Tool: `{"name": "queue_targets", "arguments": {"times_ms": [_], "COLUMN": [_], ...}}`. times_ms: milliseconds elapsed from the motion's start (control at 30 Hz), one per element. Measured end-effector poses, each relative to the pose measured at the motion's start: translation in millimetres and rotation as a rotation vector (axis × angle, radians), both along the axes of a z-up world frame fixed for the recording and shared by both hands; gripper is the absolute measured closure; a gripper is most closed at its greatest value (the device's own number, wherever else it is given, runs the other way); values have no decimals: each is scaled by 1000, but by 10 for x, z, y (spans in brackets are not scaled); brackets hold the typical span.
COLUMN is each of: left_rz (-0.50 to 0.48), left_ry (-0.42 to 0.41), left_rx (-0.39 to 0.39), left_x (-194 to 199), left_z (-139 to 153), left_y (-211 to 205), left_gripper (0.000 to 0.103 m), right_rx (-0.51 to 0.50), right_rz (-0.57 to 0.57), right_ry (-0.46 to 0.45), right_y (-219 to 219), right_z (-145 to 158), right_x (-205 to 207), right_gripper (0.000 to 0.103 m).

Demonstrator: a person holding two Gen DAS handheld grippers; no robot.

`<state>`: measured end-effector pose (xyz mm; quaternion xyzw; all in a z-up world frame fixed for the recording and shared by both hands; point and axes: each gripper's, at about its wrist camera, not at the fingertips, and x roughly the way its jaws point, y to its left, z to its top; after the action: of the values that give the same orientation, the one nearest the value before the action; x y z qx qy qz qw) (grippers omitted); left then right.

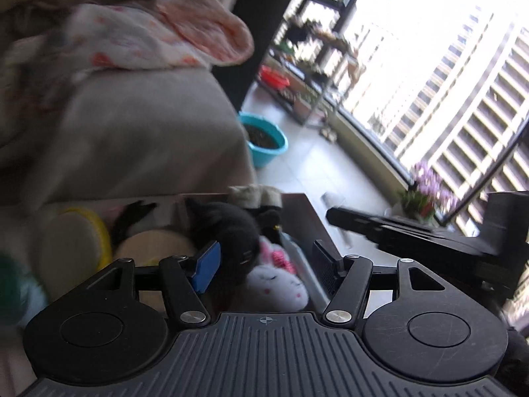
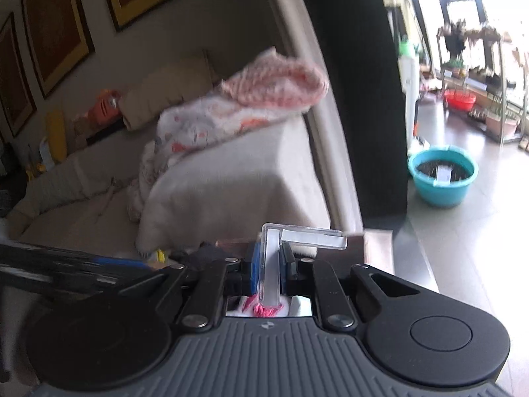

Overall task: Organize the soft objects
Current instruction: 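Lower the black plush and clear piece into the pink box, open both grippers, then grasp the black-and-blue eye mask on the table with the left gripper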

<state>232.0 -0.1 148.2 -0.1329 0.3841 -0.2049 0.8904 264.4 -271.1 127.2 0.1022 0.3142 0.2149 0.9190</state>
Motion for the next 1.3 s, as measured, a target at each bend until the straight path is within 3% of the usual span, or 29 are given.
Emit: {"name": "queue_targets", "arguments": {"times_ms": [100, 233, 300, 433, 633, 733, 867, 1167, 1300], "left_rz": [63, 150, 176, 141, 79, 56, 70, 106, 98], "left_ry": [-41, -95, -84, -29, -22, -25, -37, -56, -90], "left_rx": [-36, 0, 40, 60, 34, 11, 14, -19, 47], "left_x": [-291, -714, -884, -1068, -1219, -1293, -1376, -1185, -1018], "left_z": [-11, -152, -304, -623, -859, -914, -965, -1027, -1022], "left_y": [363, 748, 860, 925, 870, 894, 998, 979, 793], "left_gripper": [37, 37, 37, 37, 37, 37, 37, 37, 37], "right_rx": [2, -117, -187, -231, -231, -290, -288, -374, -331], "right_rz": [-5, -34, -17, 57, 31, -10, -22, 18, -5], "right_ry": [66, 35, -1, -65, -40, 11, 67, 41, 47], "right_y": [38, 191, 333, 679, 1247, 1379, 1201, 1170, 1071], "right_z": [-141, -207, -190, -54, 45, -51, -166, -288, -217], "right_x": [95, 10, -106, -268, 70, 297, 277, -11, -75], "right_gripper": [74, 71, 69, 42, 42, 44, 45, 45, 45]}}
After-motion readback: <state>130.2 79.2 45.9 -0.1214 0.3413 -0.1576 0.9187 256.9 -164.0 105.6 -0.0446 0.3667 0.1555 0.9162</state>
